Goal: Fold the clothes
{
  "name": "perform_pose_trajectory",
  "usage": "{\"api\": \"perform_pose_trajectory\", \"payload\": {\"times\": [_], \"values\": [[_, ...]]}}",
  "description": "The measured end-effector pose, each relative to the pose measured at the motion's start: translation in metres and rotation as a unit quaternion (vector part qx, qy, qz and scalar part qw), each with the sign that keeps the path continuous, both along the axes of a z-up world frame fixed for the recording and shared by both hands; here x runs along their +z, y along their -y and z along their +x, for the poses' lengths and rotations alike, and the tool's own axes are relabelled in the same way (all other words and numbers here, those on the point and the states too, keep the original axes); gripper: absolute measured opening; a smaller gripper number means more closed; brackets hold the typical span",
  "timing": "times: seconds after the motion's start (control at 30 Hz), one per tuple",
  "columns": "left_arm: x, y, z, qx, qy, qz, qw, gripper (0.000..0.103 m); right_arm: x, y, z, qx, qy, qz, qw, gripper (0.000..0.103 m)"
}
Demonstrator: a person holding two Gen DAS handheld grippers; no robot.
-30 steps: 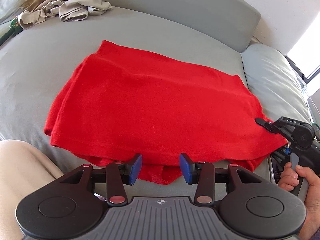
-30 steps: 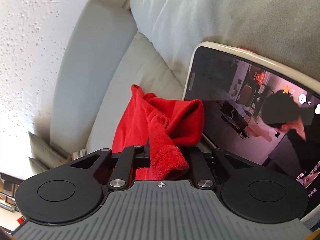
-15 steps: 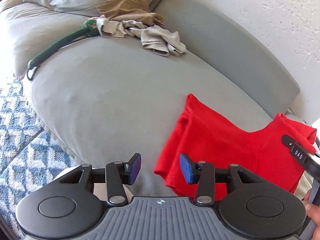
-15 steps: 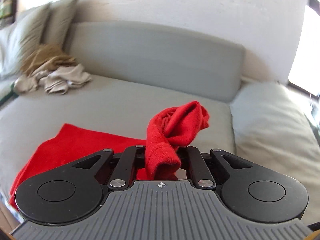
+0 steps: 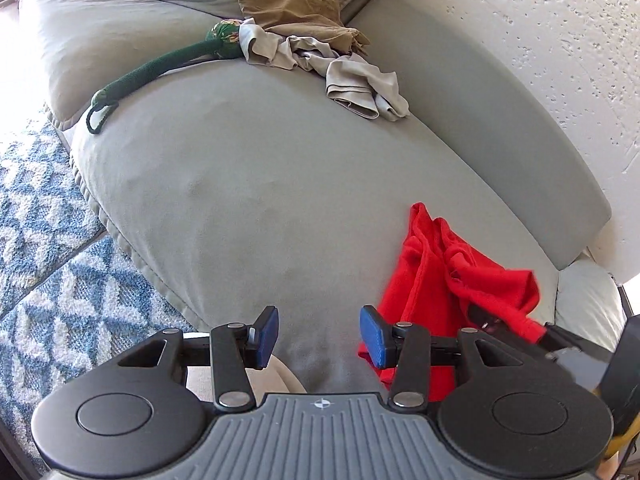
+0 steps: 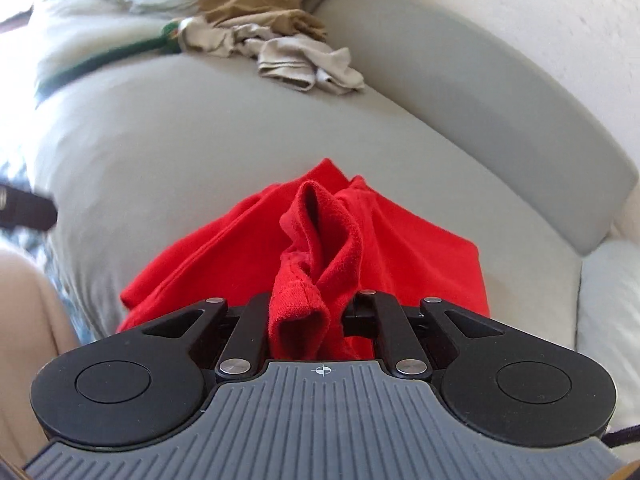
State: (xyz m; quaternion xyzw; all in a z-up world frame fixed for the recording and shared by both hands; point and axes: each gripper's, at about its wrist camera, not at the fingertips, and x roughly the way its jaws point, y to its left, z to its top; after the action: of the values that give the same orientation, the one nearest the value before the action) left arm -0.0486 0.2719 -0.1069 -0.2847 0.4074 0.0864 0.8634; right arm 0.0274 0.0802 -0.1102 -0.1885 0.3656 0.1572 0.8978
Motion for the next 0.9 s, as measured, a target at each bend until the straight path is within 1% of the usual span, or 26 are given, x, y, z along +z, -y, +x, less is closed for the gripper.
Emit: {"api": "perform_pose_trajectory", "payload": {"times": [0.1, 0.17, 0.23, 0.37, 0.47, 0.57, 0.7, 0.8, 0.83, 0.9], "values": [[-0.001, 0.002, 0.001, -0.004, 0.002, -0.003, 1.0, 0.044, 0.029, 0.02, 0.019, -0.052, -0.027, 0.082, 0.995, 0.011], [-0.002, 0.001, 0.0, -0.006, 0.002, -0.007, 1.0, 0.044, 0.042, 0.027, 0.028, -0.073, -0.032, 0.117, 0.99, 0.011], [-0.003, -0.001, 0.0, -0.004, 0.001, -0.01, 0.9999, 0.044, 0.051, 0.029, 0.036, -0.083, -0.036, 0.143, 0.986, 0.011], [-0.004, -0.005, -0.003, 0.003, -0.002, -0.014, 0.9999, 0.044, 0.063, 0.029, 0.045, -0.1, -0.028, 0.17, 0.98, 0.011], [-0.007, -0.007, -0.004, 0.006, -0.005, -0.018, 0.9998, 0.044, 0.067, 0.026, 0.044, -0.103, -0.014, 0.18, 0.978, 0.011], [-0.011, -0.008, -0.003, 0.006, -0.011, -0.024, 0.9996, 0.044, 0.059, 0.015, 0.04, -0.085, -0.02, 0.152, 0.985, 0.011], [-0.01, -0.006, -0.005, 0.002, -0.01, -0.022, 0.9997, 0.044, 0.036, 0.001, 0.03, -0.054, -0.047, 0.118, 0.99, 0.011], [-0.009, -0.007, -0.006, 0.005, -0.01, -0.021, 0.9997, 0.044, 0.03, -0.005, 0.017, -0.023, -0.041, 0.097, 0.994, 0.011], [-0.01, -0.007, -0.006, 0.006, -0.011, -0.022, 0.9997, 0.044, 0.032, -0.004, 0.013, -0.019, -0.033, 0.1, 0.994, 0.011], [-0.01, -0.007, -0.006, 0.008, -0.012, -0.022, 0.9996, 0.044, 0.039, 0.005, 0.01, -0.028, -0.021, 0.132, 0.991, 0.011]]}}
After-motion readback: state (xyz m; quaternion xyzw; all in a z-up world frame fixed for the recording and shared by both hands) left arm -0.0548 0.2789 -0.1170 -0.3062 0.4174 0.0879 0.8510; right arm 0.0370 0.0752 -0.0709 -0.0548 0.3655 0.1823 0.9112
